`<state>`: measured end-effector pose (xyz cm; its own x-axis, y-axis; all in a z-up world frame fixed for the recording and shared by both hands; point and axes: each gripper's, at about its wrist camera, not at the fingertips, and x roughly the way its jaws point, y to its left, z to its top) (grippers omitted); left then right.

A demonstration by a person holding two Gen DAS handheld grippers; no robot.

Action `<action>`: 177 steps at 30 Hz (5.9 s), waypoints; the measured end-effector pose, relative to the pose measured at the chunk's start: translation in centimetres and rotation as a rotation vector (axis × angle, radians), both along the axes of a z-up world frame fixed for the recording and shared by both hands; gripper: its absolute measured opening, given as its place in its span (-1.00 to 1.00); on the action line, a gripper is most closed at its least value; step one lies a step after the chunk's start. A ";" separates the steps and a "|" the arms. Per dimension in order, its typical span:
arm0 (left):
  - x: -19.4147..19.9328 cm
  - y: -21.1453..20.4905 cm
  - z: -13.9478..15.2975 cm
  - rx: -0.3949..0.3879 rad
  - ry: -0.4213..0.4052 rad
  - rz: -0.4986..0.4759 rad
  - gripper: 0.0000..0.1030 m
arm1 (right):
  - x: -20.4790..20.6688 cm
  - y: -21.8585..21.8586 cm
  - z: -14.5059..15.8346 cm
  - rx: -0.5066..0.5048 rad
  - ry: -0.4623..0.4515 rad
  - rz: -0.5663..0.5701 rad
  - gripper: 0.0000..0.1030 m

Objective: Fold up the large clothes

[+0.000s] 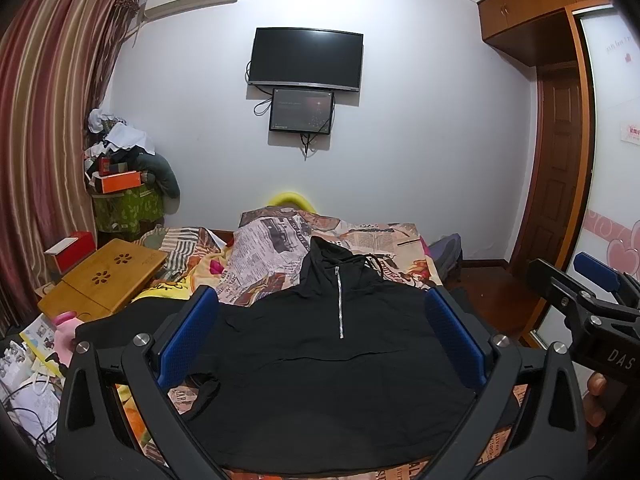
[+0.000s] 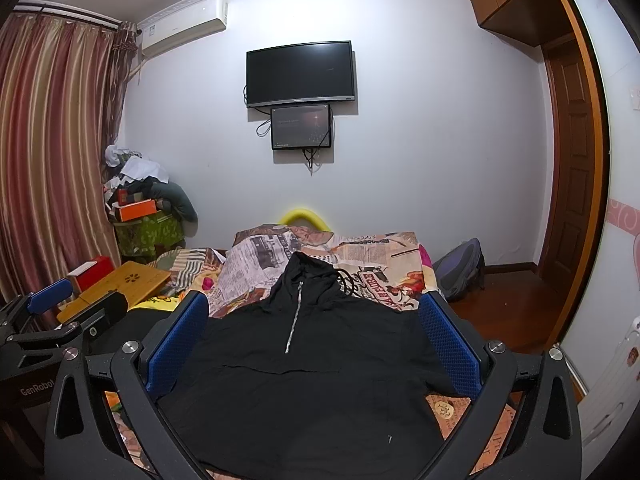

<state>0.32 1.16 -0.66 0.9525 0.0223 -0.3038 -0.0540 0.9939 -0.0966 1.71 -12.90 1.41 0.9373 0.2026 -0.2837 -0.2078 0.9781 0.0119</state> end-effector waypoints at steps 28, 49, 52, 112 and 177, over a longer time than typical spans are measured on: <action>0.4 0.3 -0.6 0.000 0.007 0.006 1.00 | -0.2 0.5 -0.8 0.000 0.021 -0.002 1.00; 4.6 6.5 -2.9 -0.037 0.065 0.191 1.00 | 3.3 1.3 -2.9 -0.021 0.150 0.027 1.00; 5.5 9.0 -3.9 -0.031 0.087 0.254 1.00 | 4.1 1.7 -3.7 -0.042 0.182 0.023 1.00; 17.8 28.9 -20.1 -0.359 0.451 0.395 -0.90 | 14.5 7.1 -12.3 -0.267 0.455 0.030 1.00; 22.6 20.6 -24.6 -0.641 0.685 0.160 0.35 | 14.9 -1.5 -13.3 -0.172 0.501 -0.065 1.00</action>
